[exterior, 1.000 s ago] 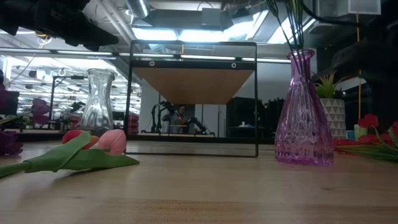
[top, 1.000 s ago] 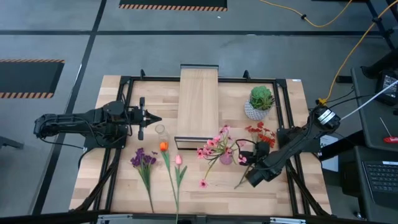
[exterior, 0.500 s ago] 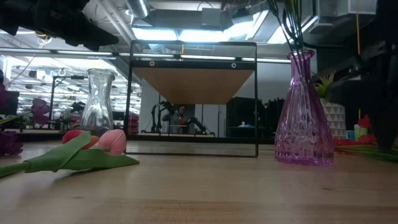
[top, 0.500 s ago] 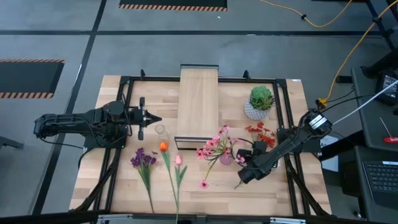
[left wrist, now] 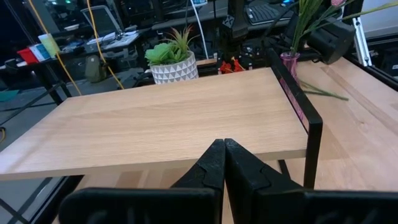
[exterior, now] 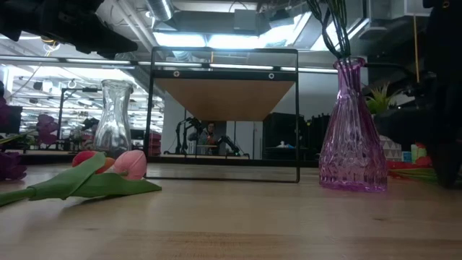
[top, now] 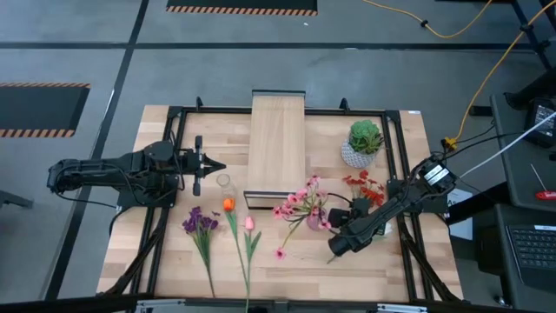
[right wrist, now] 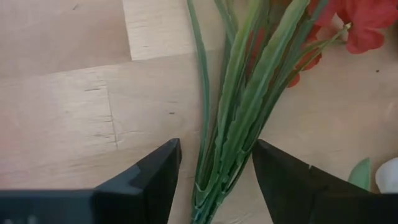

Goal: Pick and place flowers into a vace then onto a shelf
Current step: Put the orange flowers into the purple vase

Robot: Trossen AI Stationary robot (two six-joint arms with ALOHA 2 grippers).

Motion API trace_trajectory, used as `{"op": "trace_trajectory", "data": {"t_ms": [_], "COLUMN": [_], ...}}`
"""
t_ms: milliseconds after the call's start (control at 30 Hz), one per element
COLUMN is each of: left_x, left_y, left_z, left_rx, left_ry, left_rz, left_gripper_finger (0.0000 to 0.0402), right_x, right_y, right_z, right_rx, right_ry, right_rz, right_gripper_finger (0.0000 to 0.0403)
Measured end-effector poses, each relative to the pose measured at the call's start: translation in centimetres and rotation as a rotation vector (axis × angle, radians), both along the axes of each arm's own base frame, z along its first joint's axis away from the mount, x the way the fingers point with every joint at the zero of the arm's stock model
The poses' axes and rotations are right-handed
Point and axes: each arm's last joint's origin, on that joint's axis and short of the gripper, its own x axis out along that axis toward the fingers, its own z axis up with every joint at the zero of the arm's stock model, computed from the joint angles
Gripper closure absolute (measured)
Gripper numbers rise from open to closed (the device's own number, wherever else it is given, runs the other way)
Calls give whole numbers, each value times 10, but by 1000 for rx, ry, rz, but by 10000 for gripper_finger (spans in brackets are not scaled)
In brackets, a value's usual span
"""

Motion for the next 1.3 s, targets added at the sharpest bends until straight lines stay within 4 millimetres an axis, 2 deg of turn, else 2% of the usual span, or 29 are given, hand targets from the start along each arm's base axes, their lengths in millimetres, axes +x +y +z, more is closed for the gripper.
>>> {"op": "trace_trajectory", "data": {"t_ms": [400, 900, 1067, 1300], "left_x": [0, 0, 0, 0], "left_y": [0, 0, 0, 0], "left_z": [0, 0, 0, 0], "left_rx": [0, 0, 0, 0], "left_ry": [0, 0, 0, 0], "left_rz": [0, 0, 0, 0], "left_gripper_finger": [398, 398, 398, 398], "right_x": [2, 0, 1, -10], "right_y": [0, 8, 12, 13], "right_z": [-2, 1, 13, 35], "right_rx": [-2, -8, 32, 24], "right_ry": [-25, -16, -4, -31], "right_rz": [18, 68, 61, 97], "right_gripper_finger": [260, 388, 393, 393]}}
